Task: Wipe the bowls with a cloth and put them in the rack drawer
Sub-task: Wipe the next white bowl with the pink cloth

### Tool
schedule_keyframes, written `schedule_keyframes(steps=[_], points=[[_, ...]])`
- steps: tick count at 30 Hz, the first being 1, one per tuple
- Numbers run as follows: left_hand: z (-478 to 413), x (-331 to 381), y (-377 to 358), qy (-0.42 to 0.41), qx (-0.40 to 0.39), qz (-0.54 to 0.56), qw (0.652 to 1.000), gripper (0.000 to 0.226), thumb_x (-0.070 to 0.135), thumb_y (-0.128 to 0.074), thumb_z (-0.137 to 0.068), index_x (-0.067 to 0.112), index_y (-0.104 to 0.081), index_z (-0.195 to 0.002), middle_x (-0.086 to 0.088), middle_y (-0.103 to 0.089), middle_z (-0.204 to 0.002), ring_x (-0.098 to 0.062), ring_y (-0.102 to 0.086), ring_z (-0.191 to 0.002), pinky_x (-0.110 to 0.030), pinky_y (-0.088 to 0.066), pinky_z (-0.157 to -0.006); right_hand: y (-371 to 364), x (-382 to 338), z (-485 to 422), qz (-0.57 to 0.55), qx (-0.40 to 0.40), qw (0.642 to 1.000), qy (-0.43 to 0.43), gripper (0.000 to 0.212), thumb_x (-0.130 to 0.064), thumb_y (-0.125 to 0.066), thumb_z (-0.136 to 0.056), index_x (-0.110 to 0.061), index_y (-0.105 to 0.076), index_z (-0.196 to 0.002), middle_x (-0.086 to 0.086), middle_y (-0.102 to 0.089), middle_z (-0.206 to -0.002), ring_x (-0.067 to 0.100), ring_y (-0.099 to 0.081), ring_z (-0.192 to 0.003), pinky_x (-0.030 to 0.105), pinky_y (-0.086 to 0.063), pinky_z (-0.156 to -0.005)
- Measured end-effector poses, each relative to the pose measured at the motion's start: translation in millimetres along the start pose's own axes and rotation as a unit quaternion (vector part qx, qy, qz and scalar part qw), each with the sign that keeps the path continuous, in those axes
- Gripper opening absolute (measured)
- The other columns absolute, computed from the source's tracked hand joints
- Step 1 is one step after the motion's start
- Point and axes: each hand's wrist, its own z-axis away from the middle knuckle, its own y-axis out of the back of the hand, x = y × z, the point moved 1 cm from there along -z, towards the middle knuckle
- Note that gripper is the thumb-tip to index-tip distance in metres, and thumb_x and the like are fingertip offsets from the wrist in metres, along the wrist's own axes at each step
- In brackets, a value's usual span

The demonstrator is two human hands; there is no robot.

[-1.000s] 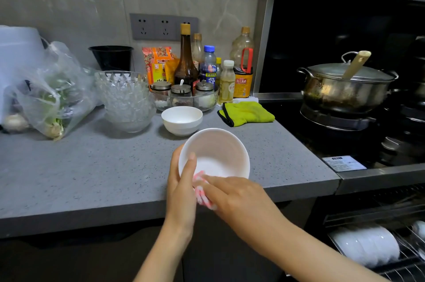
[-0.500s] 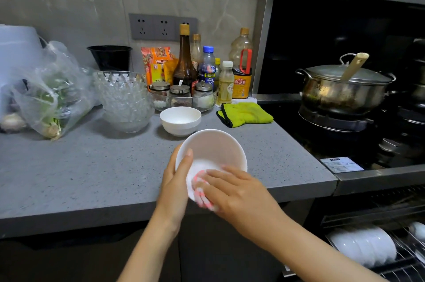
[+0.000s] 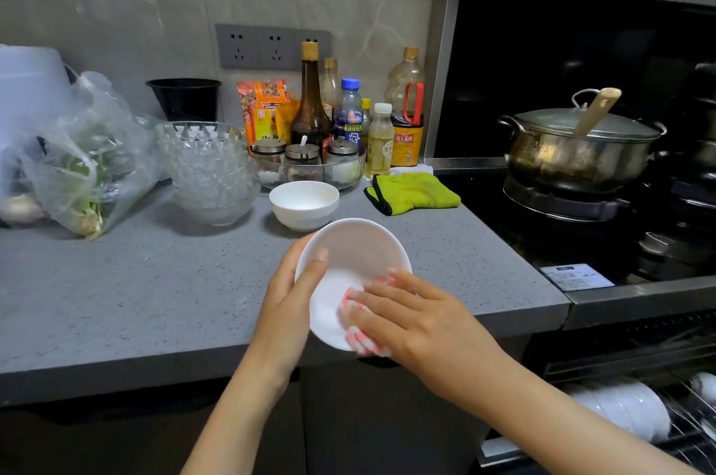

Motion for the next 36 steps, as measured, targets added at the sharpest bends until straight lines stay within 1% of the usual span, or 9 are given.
schedule_keyframes(steps=[6, 8, 12, 16, 21, 27, 29, 31, 36], points=[[17, -13, -22, 0.049, 0.070, 0.101, 0.991, 0.041, 0.040, -0.061, -0.072, 0.028, -0.062, -0.111, 0.001, -0.070, -0.097, -0.012, -0.068, -0.091, -0.034, -0.053, -0.075, 7, -26, -20, -0.025, 0.015, 0.995, -0.100, 0.018, -0.024, -0.055, -0.092, -0.020, -0.071, -0.086, -0.010, -0.071, -0.087, 0.009, -0.064, -0.067, 0.021, -0.037, -0.058], [17, -13, -20, 0.054, 0.077, 0.089, 0.992, 0.050, 0.048, -0.057, -0.069, 0.027, -0.063, -0.113, -0.001, -0.068, -0.101, -0.018, -0.066, -0.094, -0.033, -0.052, -0.075, 6, -31, -19, -0.031, 0.005, 0.994, -0.107, 0.015, -0.024, -0.057, -0.093, -0.021, -0.071, -0.092, -0.012, -0.071, -0.093, 0.007, -0.063, -0.068, 0.022, -0.034, -0.057], [7, -5, 1, 0.019, -0.021, -0.004, 1.000, 0.040, 0.046, -0.049, -0.077, 0.029, -0.063, -0.111, 0.006, -0.071, -0.104, -0.008, -0.066, -0.095, -0.022, -0.051, -0.076, 10, -6, -6, -0.028, -0.065, 0.997, 0.027, 0.024, -0.024, -0.049, -0.096, -0.016, -0.070, -0.104, -0.003, -0.071, -0.106, 0.014, -0.068, -0.094, 0.025, -0.048, -0.082], [-1, -4, 16, 0.074, -0.133, -0.091, 0.984, 0.036, 0.040, -0.062, -0.083, 0.020, -0.065, -0.112, -0.005, -0.072, -0.107, -0.018, -0.067, -0.101, -0.031, -0.051, -0.090, 22, 20, 3, 0.044, -0.142, 0.984, 0.102, 0.041, -0.030, -0.033, -0.099, -0.018, -0.070, -0.116, -0.001, -0.067, -0.123, 0.019, -0.058, -0.121, 0.039, -0.023, -0.115], [-1, -9, 13, 0.151, -0.188, -0.122, 0.963, 0.038, 0.041, -0.056, -0.083, 0.024, -0.065, -0.116, -0.006, -0.072, -0.110, -0.025, -0.067, -0.106, -0.048, -0.044, -0.103, 23, 23, 12, 0.106, -0.196, 0.964, 0.144, 0.048, -0.017, -0.032, -0.089, -0.012, -0.063, -0.124, 0.003, -0.058, -0.135, 0.020, -0.045, -0.133, 0.045, -0.014, -0.116], [3, -12, 16, 0.149, -0.137, -0.113, 0.973, 0.026, 0.029, -0.046, -0.097, 0.023, -0.065, -0.115, -0.003, -0.073, -0.105, -0.016, -0.070, -0.095, -0.025, -0.054, -0.078, 28, 13, 17, 0.029, -0.172, 0.978, 0.115, 0.044, -0.015, -0.022, -0.104, -0.014, -0.058, -0.130, 0.007, -0.045, -0.147, 0.025, -0.033, -0.141, 0.041, -0.021, -0.118], [3, -8, 18, 0.134, -0.114, -0.114, 0.978, 0.023, 0.027, -0.045, -0.098, 0.024, -0.065, -0.109, -0.001, -0.074, -0.100, -0.011, -0.070, -0.086, -0.017, -0.052, -0.067, 27, 7, 20, -0.008, -0.175, 0.981, 0.088, 0.036, -0.023, -0.049, -0.096, -0.014, -0.056, -0.130, 0.008, -0.042, -0.149, 0.024, -0.029, -0.143, 0.041, -0.026, -0.116], [4, -7, 18, 0.120, -0.090, -0.110, 0.983, 0.022, 0.026, -0.046, -0.098, 0.026, -0.066, -0.104, 0.003, -0.074, -0.093, -0.005, -0.069, -0.078, -0.014, -0.051, -0.062, 25, -2, 22, -0.045, -0.213, 0.975, 0.033, 0.053, -0.034, -0.069, -0.078, -0.015, -0.058, -0.127, 0.006, -0.045, -0.147, 0.023, -0.033, -0.141, 0.039, -0.027, -0.116], [9, -10, 12, 0.097, -0.060, -0.091, 0.989, 0.020, 0.020, -0.047, -0.098, 0.022, -0.067, -0.098, 0.012, -0.072, -0.077, 0.004, -0.065, -0.068, -0.007, -0.047, -0.059, 30, -37, 11, -0.121, -0.273, 0.953, -0.052, 0.067, -0.042, -0.073, -0.073, -0.013, -0.053, -0.130, 0.007, -0.052, -0.140, 0.027, -0.048, -0.131, 0.032, -0.018, -0.114]])
